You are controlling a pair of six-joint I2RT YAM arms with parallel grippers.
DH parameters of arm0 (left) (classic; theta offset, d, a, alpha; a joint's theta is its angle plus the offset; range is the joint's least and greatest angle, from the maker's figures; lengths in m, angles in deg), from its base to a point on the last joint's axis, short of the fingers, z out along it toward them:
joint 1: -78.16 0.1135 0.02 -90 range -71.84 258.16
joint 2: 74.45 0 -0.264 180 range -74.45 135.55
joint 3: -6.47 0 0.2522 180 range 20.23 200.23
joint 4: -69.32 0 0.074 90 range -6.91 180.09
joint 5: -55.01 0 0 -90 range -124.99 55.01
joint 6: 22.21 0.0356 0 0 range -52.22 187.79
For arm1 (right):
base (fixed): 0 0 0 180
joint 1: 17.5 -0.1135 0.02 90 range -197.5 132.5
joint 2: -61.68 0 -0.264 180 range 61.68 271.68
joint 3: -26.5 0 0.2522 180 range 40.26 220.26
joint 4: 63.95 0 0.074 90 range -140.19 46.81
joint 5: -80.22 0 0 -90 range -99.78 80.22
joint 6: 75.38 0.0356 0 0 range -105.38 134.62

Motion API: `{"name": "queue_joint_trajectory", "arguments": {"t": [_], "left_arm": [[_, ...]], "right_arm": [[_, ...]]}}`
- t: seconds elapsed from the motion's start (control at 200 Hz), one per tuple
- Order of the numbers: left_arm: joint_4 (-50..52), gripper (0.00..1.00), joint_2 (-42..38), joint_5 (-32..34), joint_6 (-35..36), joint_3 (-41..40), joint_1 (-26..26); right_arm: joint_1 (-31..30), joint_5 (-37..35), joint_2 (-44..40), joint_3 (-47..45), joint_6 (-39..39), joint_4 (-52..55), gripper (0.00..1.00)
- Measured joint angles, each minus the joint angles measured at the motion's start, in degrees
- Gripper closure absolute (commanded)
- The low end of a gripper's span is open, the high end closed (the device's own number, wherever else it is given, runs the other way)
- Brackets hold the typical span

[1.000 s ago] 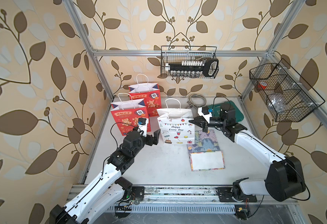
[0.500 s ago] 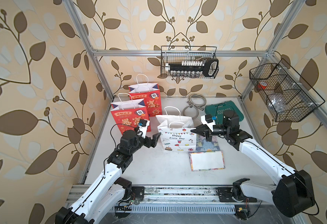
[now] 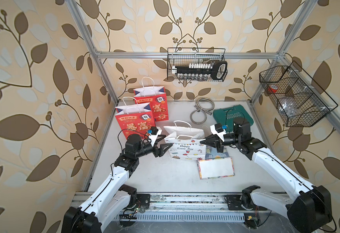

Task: Put away the paper bag
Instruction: Move the paper bag to the center of the board.

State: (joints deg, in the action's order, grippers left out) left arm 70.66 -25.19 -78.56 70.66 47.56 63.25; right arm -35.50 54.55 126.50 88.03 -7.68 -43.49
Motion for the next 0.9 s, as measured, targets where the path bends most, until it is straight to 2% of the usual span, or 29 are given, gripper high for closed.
{"name": "queue_joint_trajectory", "arguments": {"t": [0.17,0.285,0.67,0.73,0.8,0.9], "left_arm": [[-0.1,0.62,0.0,-2.9,2.4,0.0,0.0],[1.2,0.67,-0.2,-4.0,5.0,0.2,0.0],[11.5,0.93,-3.4,-6.2,13.2,4.2,0.0],[14.1,0.97,-4.0,-6.4,14.8,5.0,0.0],[16.8,0.98,-4.6,-6.8,16.6,5.8,0.0],[19.7,1.00,-5.5,-7.0,18.5,6.1,0.0]], "right_arm": [[0.0,-0.6,0.0,-0.1,-0.3,0.5,0.99],[-0.4,-1.7,0.0,-0.1,-0.3,0.4,0.94],[-3.8,-4.3,2.3,0.0,-0.3,0.0,0.93],[-4.1,-4.8,2.5,0.0,0.0,0.0,0.85],[-4.2,-5.5,2.4,0.0,0.4,0.0,0.64],[-4.2,-7.3,1.4,0.0,0.3,0.8,0.44]]}}
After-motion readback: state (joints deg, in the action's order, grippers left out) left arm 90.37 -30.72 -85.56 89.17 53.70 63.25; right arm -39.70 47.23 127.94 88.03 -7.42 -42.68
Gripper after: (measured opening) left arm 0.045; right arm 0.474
